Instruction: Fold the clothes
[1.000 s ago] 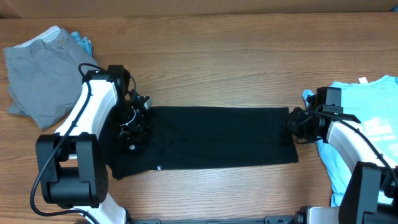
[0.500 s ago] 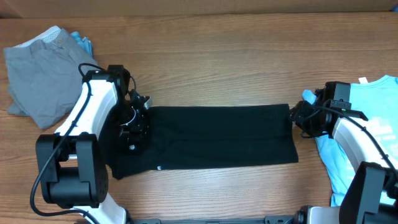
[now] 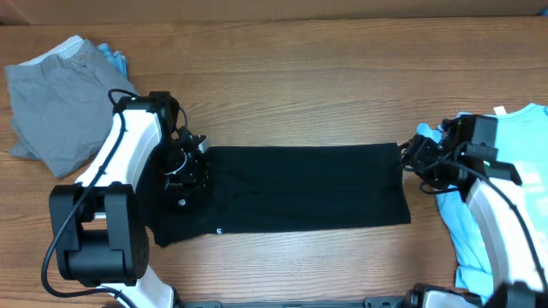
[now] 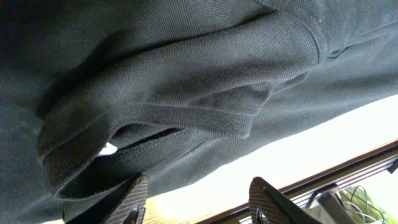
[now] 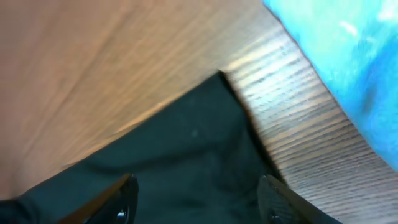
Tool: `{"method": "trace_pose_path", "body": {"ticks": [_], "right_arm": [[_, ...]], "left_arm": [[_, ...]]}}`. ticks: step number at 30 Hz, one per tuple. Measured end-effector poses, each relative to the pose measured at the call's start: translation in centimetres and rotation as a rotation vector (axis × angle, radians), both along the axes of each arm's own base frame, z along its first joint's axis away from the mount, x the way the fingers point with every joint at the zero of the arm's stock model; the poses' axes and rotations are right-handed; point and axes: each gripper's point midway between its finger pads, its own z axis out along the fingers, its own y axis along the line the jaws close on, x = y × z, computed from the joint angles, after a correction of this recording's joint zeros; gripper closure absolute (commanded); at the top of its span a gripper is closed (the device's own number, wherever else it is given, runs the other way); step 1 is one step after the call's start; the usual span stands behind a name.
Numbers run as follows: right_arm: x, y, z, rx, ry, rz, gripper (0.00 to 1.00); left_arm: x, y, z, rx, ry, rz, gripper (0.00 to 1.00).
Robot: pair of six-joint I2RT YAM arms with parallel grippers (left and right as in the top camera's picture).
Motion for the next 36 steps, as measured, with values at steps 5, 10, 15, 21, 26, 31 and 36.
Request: {"method": "trace_pose_path", "body": {"ticks": [5,10,15,21,26,31,36], "right_arm": [[-0.4,0.2,0.9,0.003,-0.018,0.002,0.32],[-0.6,0.2,0.8,0.005,-0.007,0.003,0.3],[-0.7,0.2,0.8,0.005,-0.006,0.002,0.29],[-0.7,0.2,0.8,0.005,-0.006,0.003,0.29],[-0.7,0.2,0.8,0.006,-0.004,0.003,0.29],[-0.7,0.2,0.8,0.006,-0.004,0.002,0.29],[-0.7,0.3,0.8,0.006,-0.003,0.003,0.28]], "left_arm": [[1.6,-0.1,-0.5,-0.005,-0.069,0.001,0.44],[0.4,-1.3,-1.6,-0.039,-0.044,-0.014,0.44],[-0.6,-2.8,-2.4,-0.053,-0.031,-0.057,0.48],[0.0,-3.8,-2.8,-0.06,-0.066,-0.081,0.72],[0.4,-4.0,-3.2,-0.057,-0.089,-0.077,0.85],[-0.1,-4.3,-3.1,-0.074,-0.068,-0.07,0.96],[-2.1,-4.8,-2.3,-0.115,0.026,-0.053,0.96]]}}
